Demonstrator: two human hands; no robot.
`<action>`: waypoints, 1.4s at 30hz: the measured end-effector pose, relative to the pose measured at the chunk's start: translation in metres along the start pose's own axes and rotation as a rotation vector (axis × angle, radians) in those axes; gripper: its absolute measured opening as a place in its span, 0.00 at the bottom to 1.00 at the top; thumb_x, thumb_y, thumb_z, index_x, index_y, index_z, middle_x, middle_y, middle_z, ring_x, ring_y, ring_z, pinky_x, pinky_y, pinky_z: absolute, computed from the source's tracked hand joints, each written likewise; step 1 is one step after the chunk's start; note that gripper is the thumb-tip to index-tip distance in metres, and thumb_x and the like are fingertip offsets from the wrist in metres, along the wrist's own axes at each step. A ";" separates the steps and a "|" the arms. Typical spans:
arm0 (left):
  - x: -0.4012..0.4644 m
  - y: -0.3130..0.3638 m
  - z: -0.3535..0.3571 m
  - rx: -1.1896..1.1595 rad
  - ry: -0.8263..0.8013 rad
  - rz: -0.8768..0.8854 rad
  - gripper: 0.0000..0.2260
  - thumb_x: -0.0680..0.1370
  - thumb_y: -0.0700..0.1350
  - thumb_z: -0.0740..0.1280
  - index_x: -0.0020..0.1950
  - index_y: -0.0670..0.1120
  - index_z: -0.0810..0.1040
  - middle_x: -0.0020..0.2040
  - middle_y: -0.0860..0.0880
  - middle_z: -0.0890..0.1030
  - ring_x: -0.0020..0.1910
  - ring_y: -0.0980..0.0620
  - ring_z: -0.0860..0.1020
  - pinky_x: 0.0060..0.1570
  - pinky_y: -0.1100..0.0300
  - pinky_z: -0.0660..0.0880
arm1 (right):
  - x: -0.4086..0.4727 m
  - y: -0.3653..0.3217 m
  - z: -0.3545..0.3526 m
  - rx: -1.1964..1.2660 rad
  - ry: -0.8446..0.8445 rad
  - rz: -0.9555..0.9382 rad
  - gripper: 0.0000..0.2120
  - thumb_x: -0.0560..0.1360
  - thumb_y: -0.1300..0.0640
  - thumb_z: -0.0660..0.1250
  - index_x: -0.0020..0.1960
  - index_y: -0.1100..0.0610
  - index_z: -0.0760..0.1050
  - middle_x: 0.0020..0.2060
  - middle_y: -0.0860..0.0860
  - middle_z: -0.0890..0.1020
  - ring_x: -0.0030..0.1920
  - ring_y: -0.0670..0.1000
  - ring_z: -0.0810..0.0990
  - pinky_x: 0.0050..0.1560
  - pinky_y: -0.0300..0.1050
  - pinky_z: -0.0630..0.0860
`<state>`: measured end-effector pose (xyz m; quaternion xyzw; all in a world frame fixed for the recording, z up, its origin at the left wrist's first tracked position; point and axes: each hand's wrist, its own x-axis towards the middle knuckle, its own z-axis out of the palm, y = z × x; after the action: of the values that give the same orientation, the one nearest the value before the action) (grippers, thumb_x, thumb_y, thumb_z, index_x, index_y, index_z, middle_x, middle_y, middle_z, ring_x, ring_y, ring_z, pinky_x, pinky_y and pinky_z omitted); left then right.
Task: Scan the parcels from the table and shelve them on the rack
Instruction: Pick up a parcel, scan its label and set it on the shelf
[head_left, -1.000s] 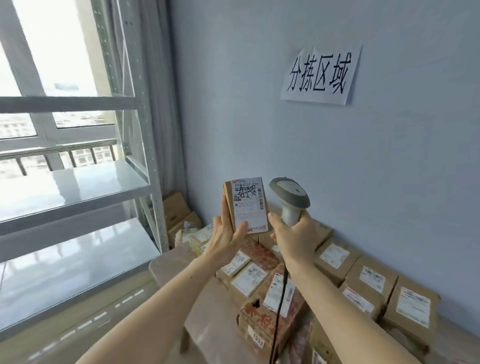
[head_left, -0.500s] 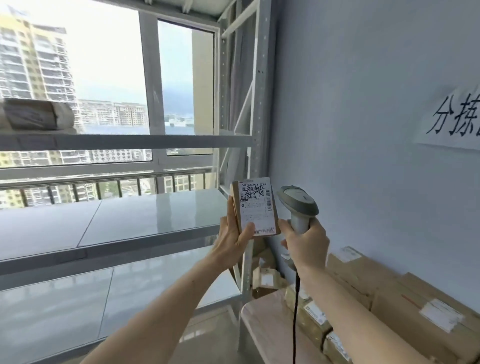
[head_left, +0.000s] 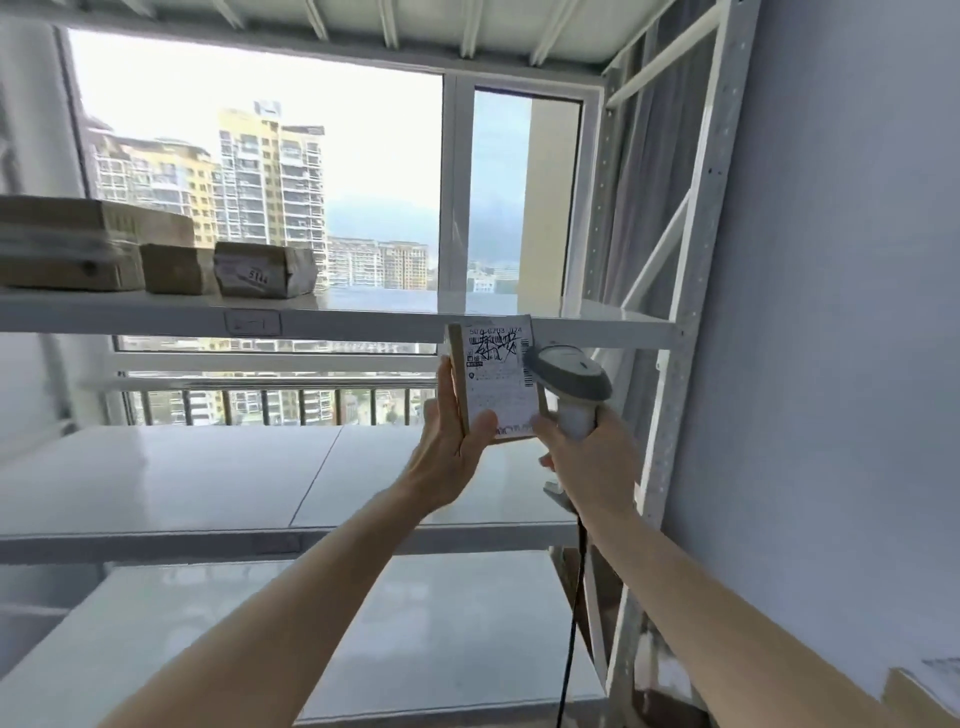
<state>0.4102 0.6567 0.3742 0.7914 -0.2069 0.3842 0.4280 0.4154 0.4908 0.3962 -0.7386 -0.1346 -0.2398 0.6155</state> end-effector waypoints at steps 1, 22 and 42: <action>0.010 -0.002 -0.007 0.023 -0.002 0.013 0.31 0.84 0.56 0.56 0.78 0.64 0.38 0.73 0.67 0.62 0.70 0.60 0.69 0.60 0.58 0.79 | 0.009 -0.003 0.008 0.002 -0.016 -0.016 0.08 0.72 0.55 0.77 0.45 0.50 0.77 0.35 0.44 0.84 0.27 0.46 0.83 0.32 0.42 0.82; 0.178 -0.112 -0.170 0.411 0.036 -0.248 0.15 0.84 0.54 0.59 0.55 0.43 0.62 0.51 0.42 0.78 0.48 0.44 0.79 0.42 0.55 0.80 | 0.167 -0.078 0.215 0.119 -0.106 -0.099 0.10 0.69 0.60 0.78 0.39 0.52 0.77 0.32 0.49 0.85 0.31 0.49 0.86 0.46 0.52 0.85; 0.269 -0.242 -0.263 0.419 0.016 -0.557 0.31 0.84 0.60 0.54 0.66 0.32 0.72 0.47 0.41 0.78 0.38 0.50 0.74 0.34 0.57 0.68 | 0.270 -0.128 0.388 -0.104 -0.218 0.165 0.12 0.69 0.62 0.80 0.45 0.65 0.78 0.32 0.58 0.84 0.24 0.51 0.81 0.24 0.39 0.77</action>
<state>0.6222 1.0098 0.5496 0.8851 0.1037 0.2930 0.3465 0.6547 0.8687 0.5956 -0.7997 -0.1268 -0.1135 0.5758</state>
